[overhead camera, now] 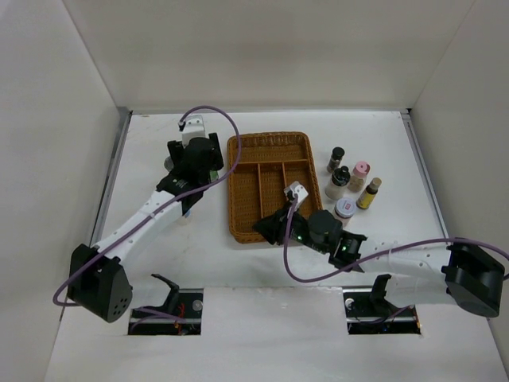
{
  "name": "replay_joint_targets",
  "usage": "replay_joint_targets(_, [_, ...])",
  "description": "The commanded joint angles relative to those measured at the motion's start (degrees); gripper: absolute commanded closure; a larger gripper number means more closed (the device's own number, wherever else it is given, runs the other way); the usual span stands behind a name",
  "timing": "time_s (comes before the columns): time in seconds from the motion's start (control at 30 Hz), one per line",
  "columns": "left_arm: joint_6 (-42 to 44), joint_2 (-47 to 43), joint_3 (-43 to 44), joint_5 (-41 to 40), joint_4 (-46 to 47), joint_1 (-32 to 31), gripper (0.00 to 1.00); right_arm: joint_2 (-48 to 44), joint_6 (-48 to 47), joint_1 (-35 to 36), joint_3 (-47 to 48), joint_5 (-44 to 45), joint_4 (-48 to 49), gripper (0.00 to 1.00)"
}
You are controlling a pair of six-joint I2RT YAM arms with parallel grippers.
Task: Organize the condiment bottles
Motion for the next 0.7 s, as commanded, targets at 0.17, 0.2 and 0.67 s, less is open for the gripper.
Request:
replay_joint_targets(0.17, [2.4, 4.9, 7.7, -0.5, 3.0, 0.2, 0.25, -0.9, -0.5, -0.4, -0.4, 1.5, 4.1, 0.58])
replay_joint_targets(0.2, [2.4, 5.6, 8.4, -0.5, 2.9, 0.4, 0.26, -0.9, -0.5, -0.4, -0.4, 1.6, 4.0, 0.58])
replay_joint_targets(0.67, [2.5, 14.0, 10.5, -0.7, 4.6, 2.5, 0.48, -0.9, -0.7, -1.4, -0.6, 2.4, 3.4, 0.56])
